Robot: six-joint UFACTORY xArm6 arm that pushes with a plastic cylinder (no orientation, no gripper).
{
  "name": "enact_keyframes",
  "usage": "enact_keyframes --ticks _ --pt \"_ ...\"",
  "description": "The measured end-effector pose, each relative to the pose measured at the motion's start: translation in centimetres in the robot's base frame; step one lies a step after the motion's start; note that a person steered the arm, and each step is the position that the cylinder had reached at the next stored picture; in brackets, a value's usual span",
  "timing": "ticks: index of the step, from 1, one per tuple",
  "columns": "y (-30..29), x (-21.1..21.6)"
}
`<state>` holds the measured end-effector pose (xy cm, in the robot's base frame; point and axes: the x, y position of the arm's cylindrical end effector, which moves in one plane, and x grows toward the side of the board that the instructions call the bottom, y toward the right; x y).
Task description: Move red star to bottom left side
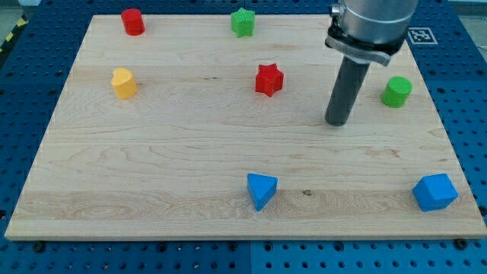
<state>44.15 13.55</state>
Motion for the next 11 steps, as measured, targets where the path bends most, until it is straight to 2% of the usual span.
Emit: enact_keyframes --ticks 2,3,8,11 --pt "-1.8 -8.1" --pt "-1.9 -8.1" --pt "-12.0 -7.9" --pt "-16.9 -2.9"
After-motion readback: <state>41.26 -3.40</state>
